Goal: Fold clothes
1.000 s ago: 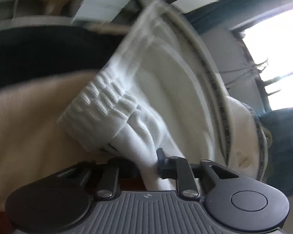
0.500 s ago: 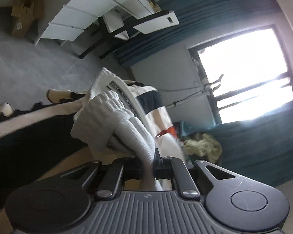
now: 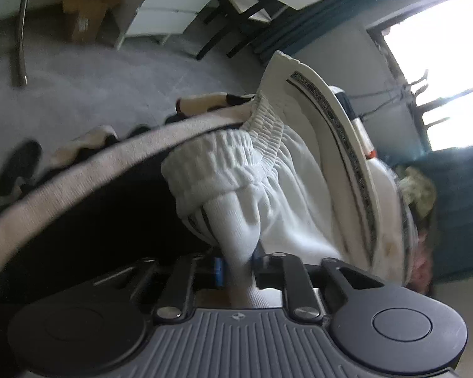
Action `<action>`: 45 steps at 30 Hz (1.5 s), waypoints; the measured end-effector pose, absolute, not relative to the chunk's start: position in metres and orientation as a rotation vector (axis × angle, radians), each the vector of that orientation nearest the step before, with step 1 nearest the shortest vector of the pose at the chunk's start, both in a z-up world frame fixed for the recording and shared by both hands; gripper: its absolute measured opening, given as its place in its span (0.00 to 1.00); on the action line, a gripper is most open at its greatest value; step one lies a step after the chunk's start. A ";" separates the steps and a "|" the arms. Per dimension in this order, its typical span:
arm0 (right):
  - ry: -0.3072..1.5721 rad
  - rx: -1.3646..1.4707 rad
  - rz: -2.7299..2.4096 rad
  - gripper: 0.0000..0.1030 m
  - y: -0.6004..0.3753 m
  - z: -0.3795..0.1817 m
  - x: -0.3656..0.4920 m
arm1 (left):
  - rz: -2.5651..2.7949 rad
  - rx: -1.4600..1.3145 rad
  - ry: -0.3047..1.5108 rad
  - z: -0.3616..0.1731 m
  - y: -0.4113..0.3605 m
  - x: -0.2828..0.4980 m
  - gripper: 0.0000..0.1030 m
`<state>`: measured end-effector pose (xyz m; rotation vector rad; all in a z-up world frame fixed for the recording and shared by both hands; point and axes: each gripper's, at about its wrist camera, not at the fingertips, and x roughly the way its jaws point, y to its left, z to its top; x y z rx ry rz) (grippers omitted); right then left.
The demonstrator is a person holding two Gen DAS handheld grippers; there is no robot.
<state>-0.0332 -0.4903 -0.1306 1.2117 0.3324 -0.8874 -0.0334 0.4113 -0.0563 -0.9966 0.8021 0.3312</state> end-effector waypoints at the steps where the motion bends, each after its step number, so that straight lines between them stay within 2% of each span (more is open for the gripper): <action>1: 0.330 1.243 -0.884 0.07 -0.492 -0.134 -0.035 | 0.330 -0.964 0.806 -0.049 0.410 -0.035 0.30; 2: 0.326 1.270 -0.872 0.07 -0.494 -0.138 -0.036 | 0.328 -0.931 0.810 -0.041 0.408 -0.036 0.44; 3: 0.322 1.294 -0.853 0.08 -0.495 -0.141 -0.037 | 0.326 -0.900 0.802 -0.032 0.402 -0.038 0.51; 4: 0.307 1.317 -0.832 0.08 -0.496 -0.142 -0.037 | 0.330 -0.860 0.783 -0.023 0.399 -0.042 0.63; 5: 0.288 1.341 -0.811 0.09 -0.497 -0.144 -0.038 | 0.335 -0.820 0.762 -0.013 0.396 -0.047 0.70; 8: 0.247 1.378 -0.757 0.19 -0.497 -0.145 -0.037 | 0.351 -0.690 0.692 0.015 0.380 -0.056 0.78; 9: 0.231 1.383 -0.739 0.32 -0.497 -0.144 -0.035 | 0.342 -0.655 0.668 0.025 0.373 -0.055 0.78; 10: 0.219 1.383 -0.727 0.50 -0.497 -0.143 -0.034 | 0.332 -0.621 0.644 0.034 0.365 -0.054 0.79; 12: 0.205 1.380 -0.719 0.61 -0.497 -0.142 -0.031 | 0.284 -0.559 0.607 0.054 0.341 -0.046 0.79; 20: 0.240 1.415 -0.739 0.59 -0.509 -0.160 -0.026 | -0.035 -0.365 0.498 0.116 0.203 0.017 0.85; 23: 0.274 1.393 -0.735 0.46 -0.517 -0.165 -0.020 | -0.129 -0.322 0.482 0.125 0.148 0.051 0.86; 24: 0.287 1.379 -0.739 0.38 -0.520 -0.165 -0.019 | -0.154 -0.299 0.473 0.125 0.128 0.061 0.86; 25: 0.296 1.371 -0.742 0.37 -0.521 -0.166 -0.018 | -0.178 -0.275 0.464 0.122 0.112 0.067 0.86; 29: 0.321 1.342 -0.750 0.27 -0.528 -0.167 -0.017 | -0.214 -0.214 0.487 0.083 0.063 0.080 0.86; 31: 0.337 1.311 -0.738 0.15 -0.530 -0.166 -0.016 | -0.224 -0.218 0.518 0.054 0.055 0.077 0.86; 33: 0.348 1.273 -0.731 0.10 -0.529 -0.163 -0.016 | -0.217 -0.204 0.545 0.020 0.055 0.079 0.86; 38: 0.364 1.223 -0.732 0.08 -0.524 -0.155 -0.014 | -0.176 -0.167 0.627 -0.043 0.078 0.083 0.85; 45: 0.376 1.135 -0.863 0.06 -0.515 -0.142 -0.017 | -0.164 -0.218 0.620 -0.047 0.103 0.081 0.85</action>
